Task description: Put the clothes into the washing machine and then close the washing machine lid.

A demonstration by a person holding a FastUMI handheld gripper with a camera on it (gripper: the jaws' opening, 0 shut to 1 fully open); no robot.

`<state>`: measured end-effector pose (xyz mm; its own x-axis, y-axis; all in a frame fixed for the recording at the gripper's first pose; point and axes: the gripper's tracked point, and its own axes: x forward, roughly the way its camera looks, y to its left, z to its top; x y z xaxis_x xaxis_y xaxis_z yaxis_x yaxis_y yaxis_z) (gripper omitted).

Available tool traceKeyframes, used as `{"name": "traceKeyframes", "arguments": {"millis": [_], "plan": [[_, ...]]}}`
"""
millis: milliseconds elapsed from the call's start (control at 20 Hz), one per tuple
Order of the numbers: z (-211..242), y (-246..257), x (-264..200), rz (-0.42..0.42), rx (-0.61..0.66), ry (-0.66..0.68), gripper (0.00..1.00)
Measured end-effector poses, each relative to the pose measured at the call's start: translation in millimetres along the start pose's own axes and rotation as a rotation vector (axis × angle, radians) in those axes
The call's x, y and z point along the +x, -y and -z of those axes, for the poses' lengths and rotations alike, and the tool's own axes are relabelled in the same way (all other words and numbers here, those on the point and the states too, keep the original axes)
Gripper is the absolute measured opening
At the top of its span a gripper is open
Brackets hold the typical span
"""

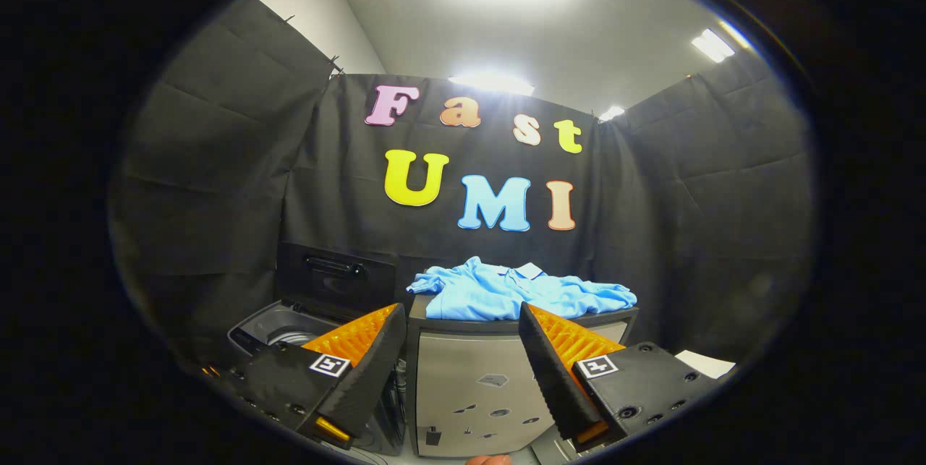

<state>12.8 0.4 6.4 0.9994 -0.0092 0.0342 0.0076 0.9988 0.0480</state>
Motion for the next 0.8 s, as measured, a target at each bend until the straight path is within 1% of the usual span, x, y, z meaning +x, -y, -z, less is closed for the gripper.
{"name": "traceKeyframes", "arguments": {"millis": [450,800], "plan": [[2.0,2.9,4.1,-0.006,-0.018,-0.009,0.98],[-5.8,-2.3,9.3,-0.009,-0.031,-0.007,0.98]]}}
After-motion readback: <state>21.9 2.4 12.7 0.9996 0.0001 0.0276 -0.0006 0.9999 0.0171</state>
